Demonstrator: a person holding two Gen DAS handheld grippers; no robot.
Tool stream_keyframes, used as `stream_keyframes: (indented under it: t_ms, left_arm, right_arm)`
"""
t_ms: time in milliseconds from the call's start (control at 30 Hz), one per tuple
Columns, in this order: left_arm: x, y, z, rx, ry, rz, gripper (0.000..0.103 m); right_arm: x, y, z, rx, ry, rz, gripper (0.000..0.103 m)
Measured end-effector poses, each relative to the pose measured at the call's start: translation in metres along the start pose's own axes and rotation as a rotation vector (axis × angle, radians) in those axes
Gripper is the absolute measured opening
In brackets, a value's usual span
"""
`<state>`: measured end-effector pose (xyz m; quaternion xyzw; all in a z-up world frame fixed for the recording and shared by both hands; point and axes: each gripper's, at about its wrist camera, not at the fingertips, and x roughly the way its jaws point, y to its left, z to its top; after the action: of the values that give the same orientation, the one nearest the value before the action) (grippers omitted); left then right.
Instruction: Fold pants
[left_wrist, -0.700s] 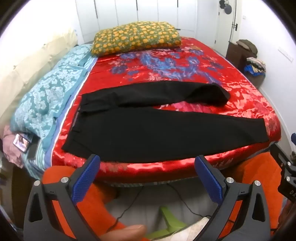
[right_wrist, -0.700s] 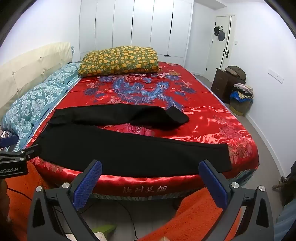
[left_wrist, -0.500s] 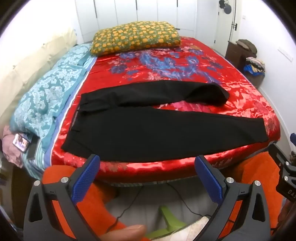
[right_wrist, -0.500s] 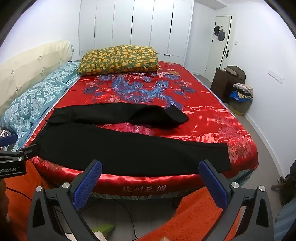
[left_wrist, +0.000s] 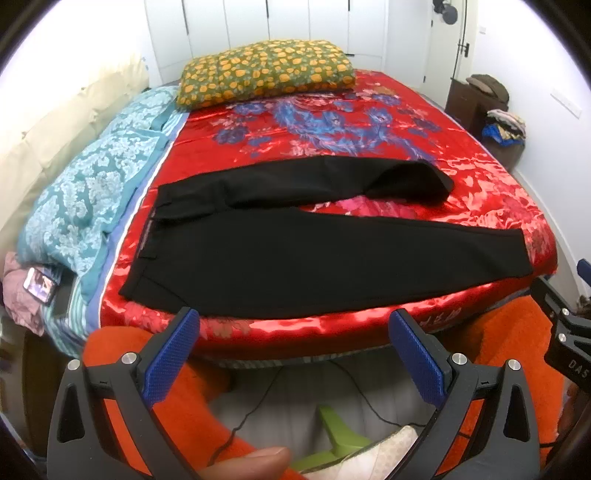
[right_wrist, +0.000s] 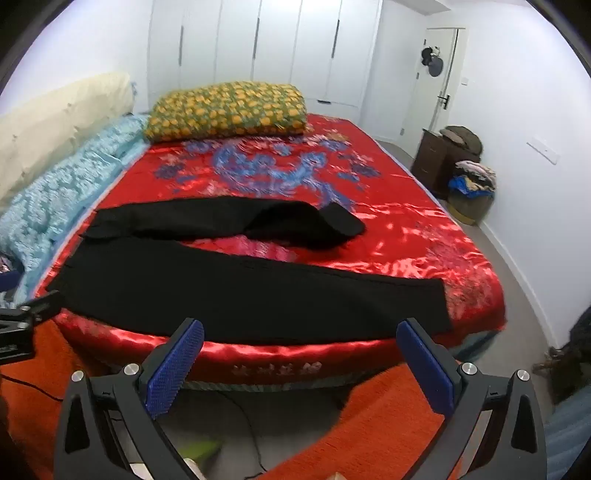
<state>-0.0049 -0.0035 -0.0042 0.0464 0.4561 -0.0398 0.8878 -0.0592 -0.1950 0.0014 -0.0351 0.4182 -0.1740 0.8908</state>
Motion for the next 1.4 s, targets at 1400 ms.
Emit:
stream_keyframes:
  t_ms: [1400]
  left_arm:
    - [0.008,0.002,-0.002,-0.032,0.013,-0.067,0.102]
  right_arm:
    - [-0.002,0.013,-0.004,-0.060,-0.057,0.220,0.103]
